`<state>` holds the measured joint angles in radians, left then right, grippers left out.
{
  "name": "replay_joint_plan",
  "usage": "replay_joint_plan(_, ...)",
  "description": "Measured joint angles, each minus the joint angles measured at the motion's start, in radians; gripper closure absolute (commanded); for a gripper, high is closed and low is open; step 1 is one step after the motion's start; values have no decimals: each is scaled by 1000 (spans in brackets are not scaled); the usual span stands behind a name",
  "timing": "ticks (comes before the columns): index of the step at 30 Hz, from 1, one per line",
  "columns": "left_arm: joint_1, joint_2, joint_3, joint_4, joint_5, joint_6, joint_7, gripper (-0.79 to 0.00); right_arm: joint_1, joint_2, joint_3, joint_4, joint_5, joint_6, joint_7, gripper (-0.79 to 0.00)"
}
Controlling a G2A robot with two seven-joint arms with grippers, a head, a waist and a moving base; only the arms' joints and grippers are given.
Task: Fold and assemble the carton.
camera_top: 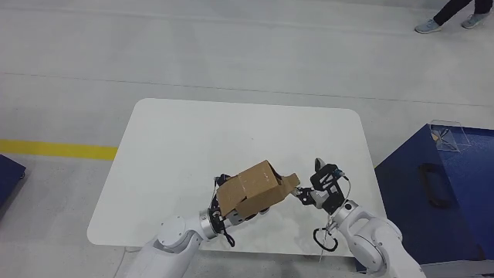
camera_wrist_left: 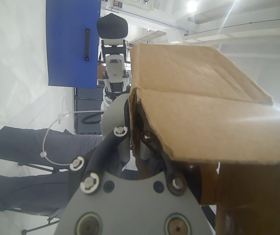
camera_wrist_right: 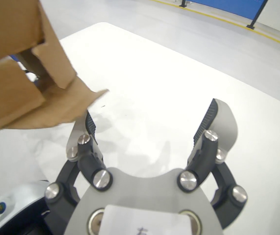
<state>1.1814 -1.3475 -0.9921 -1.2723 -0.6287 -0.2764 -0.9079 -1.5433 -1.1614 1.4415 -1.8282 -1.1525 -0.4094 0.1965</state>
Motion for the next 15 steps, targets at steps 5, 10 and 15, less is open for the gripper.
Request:
replay_joint_plan(5, -6, -2, 6, 7, 3, 5, 1, 0, -3, 6, 37, -26, 80, -39, 45, -785)
replay_joint_plan(10, -8, -3, 10, 14, 11, 7, -2, 0, -5, 7, 44, -37, 93, -31, 41, -785)
replay_joint_plan(15, -10, -2, 14, 15, 37, 9, 5, 0, 3, 7, 36, -54, 89, -16, 34, -785)
